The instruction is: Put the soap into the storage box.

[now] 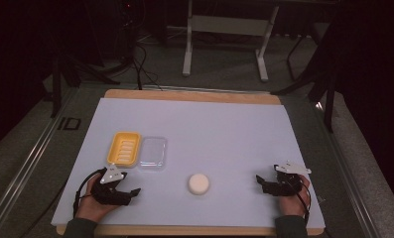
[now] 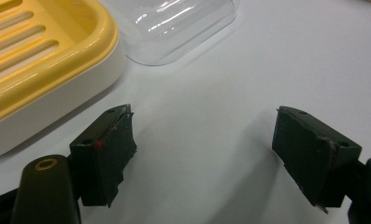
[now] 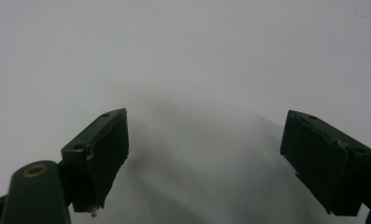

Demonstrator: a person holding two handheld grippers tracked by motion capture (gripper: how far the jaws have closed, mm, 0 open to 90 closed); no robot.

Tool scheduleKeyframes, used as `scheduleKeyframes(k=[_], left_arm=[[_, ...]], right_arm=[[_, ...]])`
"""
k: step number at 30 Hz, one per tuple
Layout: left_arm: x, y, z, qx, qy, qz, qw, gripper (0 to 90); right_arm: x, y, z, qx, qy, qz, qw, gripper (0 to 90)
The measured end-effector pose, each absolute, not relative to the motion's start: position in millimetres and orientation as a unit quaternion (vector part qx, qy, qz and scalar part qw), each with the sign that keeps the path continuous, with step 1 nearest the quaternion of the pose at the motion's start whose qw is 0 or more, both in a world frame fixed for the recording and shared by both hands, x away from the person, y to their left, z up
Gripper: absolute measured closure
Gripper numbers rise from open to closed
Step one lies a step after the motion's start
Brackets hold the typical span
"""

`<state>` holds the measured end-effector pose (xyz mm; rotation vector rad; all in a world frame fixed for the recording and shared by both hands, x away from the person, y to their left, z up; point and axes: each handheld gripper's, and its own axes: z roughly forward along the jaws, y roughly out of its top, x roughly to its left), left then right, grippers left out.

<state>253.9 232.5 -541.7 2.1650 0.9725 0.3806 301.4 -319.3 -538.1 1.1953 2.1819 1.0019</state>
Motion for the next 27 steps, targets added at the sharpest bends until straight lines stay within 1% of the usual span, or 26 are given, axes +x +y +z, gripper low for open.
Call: scheduleKeyframes(k=[5,14,22,27], left_arm=[[252,231,-541,0.844,0.373,0.147,0.357,23.3],[253,229,-538,0.849,0.365,0.142,0.354,23.3],[254,227,-531,0.855,0.350,0.130,0.361,23.6],[256,225,-526,0.867,0.334,0.128,0.348,23.6]], right_arm=[[298,-321,-537,0.430,0.785,0.378,0.236,15.3],[295,-322,-536,0.430,0.776,0.386,0.252,15.3],[294,-322,-536,0.427,0.776,0.388,0.255,15.3],[292,-321,-536,0.421,0.776,0.390,0.263,15.3]])
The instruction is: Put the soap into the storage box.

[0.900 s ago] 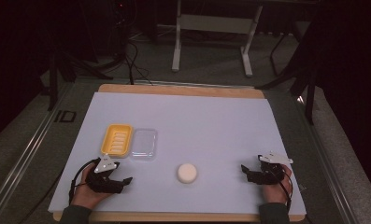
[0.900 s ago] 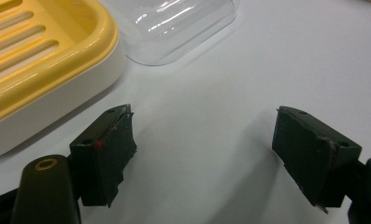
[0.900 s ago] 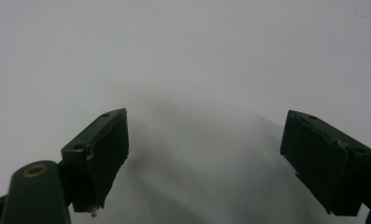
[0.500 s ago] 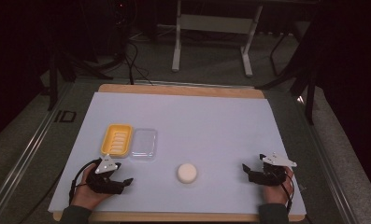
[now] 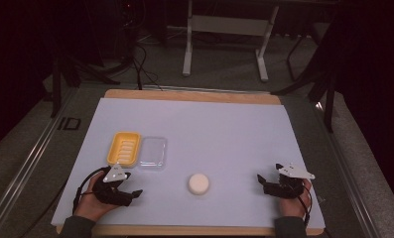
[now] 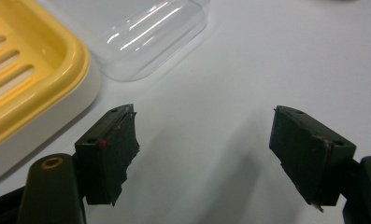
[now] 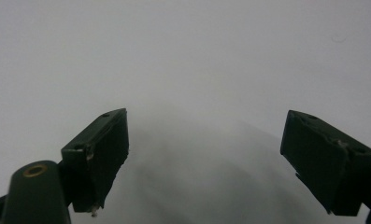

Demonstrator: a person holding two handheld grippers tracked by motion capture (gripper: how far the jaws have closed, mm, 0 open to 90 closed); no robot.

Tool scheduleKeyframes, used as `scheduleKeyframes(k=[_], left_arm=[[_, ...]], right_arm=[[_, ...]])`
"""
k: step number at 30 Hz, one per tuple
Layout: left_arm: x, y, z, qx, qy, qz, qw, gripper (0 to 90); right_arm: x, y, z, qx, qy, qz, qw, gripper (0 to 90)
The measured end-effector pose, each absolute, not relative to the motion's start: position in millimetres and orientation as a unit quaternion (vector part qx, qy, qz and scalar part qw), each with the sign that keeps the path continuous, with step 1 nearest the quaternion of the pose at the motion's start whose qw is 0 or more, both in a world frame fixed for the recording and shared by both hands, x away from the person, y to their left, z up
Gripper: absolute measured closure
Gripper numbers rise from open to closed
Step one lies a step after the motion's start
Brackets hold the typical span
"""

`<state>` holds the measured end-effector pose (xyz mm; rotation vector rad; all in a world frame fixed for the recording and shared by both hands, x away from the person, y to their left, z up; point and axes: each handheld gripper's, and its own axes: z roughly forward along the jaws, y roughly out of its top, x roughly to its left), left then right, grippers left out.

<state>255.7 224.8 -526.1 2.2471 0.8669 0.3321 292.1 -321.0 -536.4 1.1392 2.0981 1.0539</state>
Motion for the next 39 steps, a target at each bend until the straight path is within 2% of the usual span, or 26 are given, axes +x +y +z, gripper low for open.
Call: scheduleKeyframes(k=[39], left_arm=[[283,172,-503,0.898,0.237,0.111,0.353,23.1]], right_arm=[[291,-321,-536,0.420,0.774,0.391,0.267,15.6]])
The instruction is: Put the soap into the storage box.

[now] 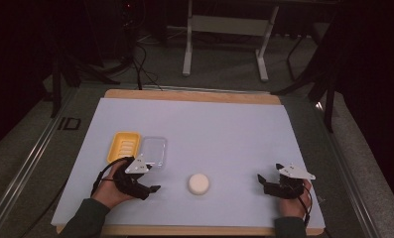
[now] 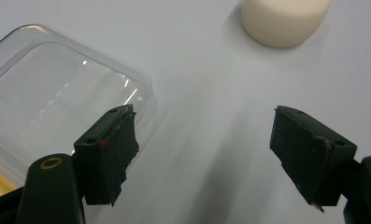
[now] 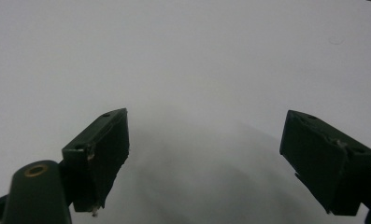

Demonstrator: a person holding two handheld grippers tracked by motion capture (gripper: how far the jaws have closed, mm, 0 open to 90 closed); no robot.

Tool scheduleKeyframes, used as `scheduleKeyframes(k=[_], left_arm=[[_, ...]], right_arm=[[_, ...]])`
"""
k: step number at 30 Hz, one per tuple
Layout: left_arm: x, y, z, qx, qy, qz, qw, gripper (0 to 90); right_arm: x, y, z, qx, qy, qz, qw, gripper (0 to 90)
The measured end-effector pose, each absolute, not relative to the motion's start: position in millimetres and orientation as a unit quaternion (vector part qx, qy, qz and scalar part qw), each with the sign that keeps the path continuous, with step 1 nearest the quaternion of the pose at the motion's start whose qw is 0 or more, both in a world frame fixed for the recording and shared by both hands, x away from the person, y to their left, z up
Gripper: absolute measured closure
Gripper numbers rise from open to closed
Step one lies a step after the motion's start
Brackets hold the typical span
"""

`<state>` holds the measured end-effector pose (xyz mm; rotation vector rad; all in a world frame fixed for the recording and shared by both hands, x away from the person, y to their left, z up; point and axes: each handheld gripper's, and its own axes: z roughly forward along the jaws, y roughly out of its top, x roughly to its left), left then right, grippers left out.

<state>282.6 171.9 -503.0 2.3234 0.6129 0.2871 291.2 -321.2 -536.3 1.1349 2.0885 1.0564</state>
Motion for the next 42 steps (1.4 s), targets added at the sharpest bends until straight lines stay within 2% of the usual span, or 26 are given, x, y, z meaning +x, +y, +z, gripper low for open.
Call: scheduleKeyframes(k=[42], left_arm=[[295,117,-512,0.914,0.183,0.086,0.352,21.3]], right_arm=[[291,-322,-536,0.421,0.772,0.393,0.268,15.6]])
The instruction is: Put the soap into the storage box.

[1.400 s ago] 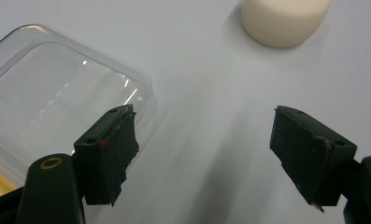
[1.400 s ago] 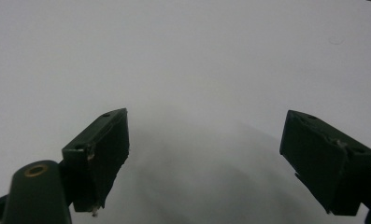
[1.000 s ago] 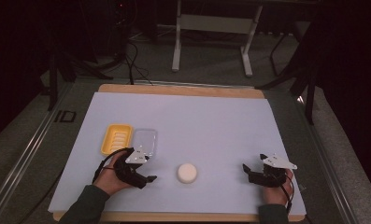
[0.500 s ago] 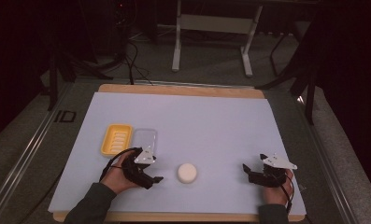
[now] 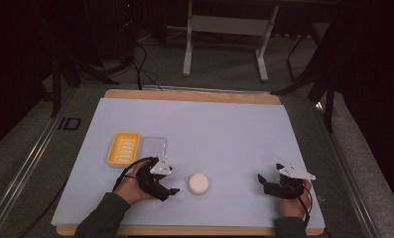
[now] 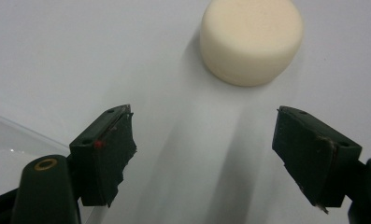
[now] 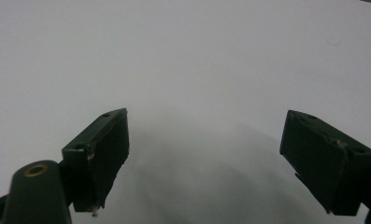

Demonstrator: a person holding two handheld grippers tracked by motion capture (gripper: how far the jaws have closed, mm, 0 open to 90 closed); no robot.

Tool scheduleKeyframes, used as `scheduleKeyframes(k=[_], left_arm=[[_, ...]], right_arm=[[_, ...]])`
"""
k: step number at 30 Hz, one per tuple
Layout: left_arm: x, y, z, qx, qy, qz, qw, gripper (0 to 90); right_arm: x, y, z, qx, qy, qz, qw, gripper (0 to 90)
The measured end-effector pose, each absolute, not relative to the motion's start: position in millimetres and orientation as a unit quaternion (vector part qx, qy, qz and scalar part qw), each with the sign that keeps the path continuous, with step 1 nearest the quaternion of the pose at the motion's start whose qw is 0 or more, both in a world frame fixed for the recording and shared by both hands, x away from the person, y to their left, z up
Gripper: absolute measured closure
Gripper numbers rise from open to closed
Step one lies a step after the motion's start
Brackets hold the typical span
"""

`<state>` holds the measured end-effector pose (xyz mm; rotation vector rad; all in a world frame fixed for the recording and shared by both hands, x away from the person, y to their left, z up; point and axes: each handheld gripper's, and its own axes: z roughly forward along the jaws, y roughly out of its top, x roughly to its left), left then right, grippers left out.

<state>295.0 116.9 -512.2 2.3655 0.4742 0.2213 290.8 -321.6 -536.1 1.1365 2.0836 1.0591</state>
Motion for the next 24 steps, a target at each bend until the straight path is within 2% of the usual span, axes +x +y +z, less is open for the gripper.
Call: scheduleKeyframes(k=[24], left_arm=[[302,95,-516,0.920,0.170,0.078,0.345,13.1]], right_arm=[[291,-321,-536,0.422,0.772,0.392,0.267,15.6]])
